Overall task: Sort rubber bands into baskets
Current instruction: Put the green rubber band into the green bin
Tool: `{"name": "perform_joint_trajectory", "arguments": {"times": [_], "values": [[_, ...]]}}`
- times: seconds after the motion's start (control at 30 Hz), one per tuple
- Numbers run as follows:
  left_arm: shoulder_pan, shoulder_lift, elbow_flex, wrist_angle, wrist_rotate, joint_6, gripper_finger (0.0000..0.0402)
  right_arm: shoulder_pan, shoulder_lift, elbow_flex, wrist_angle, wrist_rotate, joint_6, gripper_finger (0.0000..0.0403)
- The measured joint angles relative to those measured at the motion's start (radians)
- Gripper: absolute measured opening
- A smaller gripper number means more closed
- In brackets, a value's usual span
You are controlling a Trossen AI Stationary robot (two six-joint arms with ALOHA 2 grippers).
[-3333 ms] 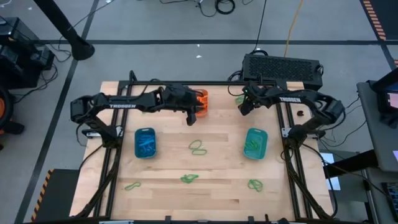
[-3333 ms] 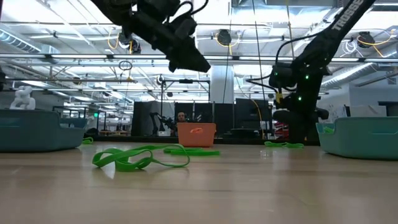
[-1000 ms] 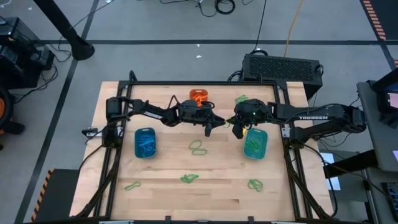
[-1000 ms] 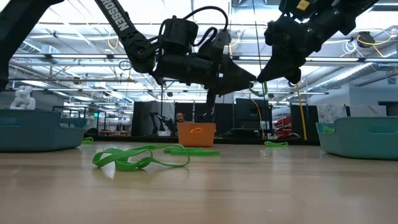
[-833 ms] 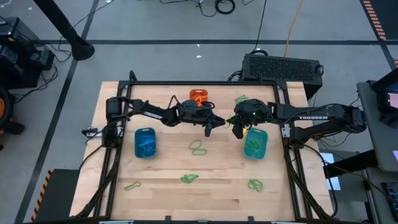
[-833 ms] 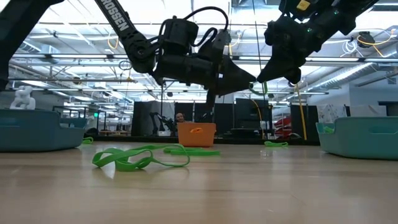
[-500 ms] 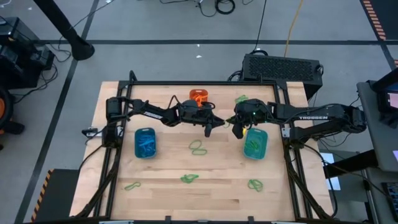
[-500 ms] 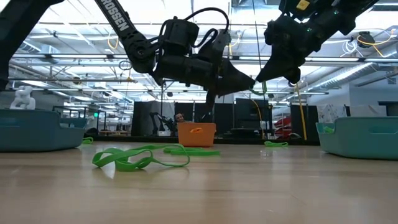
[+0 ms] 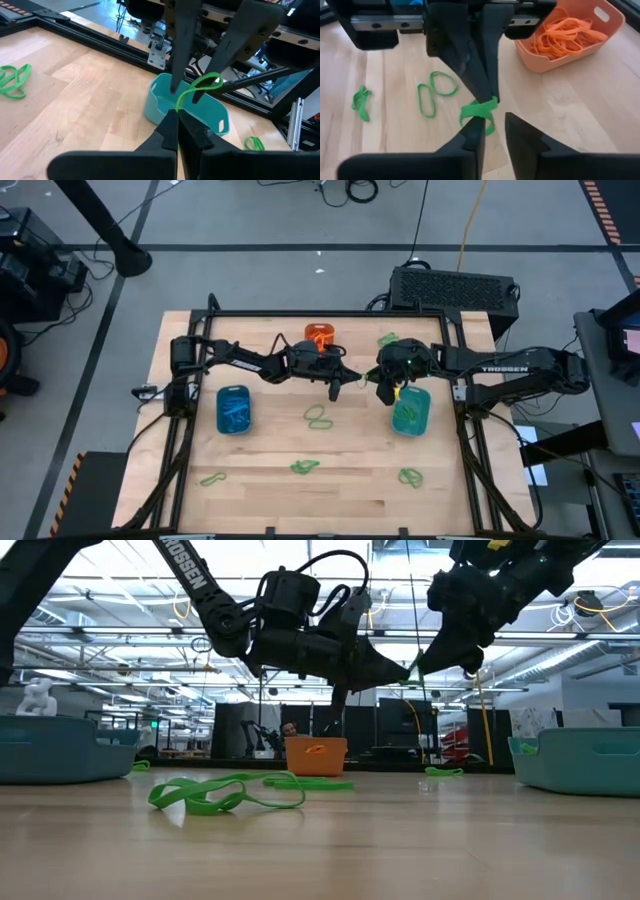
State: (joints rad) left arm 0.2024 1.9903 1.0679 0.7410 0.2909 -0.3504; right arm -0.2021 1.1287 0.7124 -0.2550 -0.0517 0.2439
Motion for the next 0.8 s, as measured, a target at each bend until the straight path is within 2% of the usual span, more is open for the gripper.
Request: {"name": "perform_joint_trajectory", "arguments": {"times": [0.1,0.27,0.5,0.57,0.7,0.8], "values": [[0.000,0.000,0.000,-0.005,0.000,0.000,0.0003,-0.010,-0.011,0.000,-0.030,-0.001,-0.020,0.0089],[-0.022,0.000,0.004,-0.025,-0.017,0.001,0.0002,-0.031,-0.059,0.000,-0.185,0.001,-0.029,0.0121],[-0.118,0.004,0.143,-0.219,-0.129,0.187,0.0001,-0.058,-0.168,0.000,-0.309,0.004,-0.028,0.0132],[-0.138,0.029,0.196,-0.233,-0.153,0.239,0.0001,-0.066,-0.206,0.000,-0.335,0.039,-0.022,0.0130],[-0.153,0.135,0.313,-0.241,-0.153,0.261,0.0001,-0.073,-0.280,0.000,-0.364,0.189,0.027,0.0128],[-0.151,0.241,0.428,-0.248,-0.112,0.254,0.0001,-0.075,-0.326,0.000,-0.369,0.237,0.055,0.0128]]}}
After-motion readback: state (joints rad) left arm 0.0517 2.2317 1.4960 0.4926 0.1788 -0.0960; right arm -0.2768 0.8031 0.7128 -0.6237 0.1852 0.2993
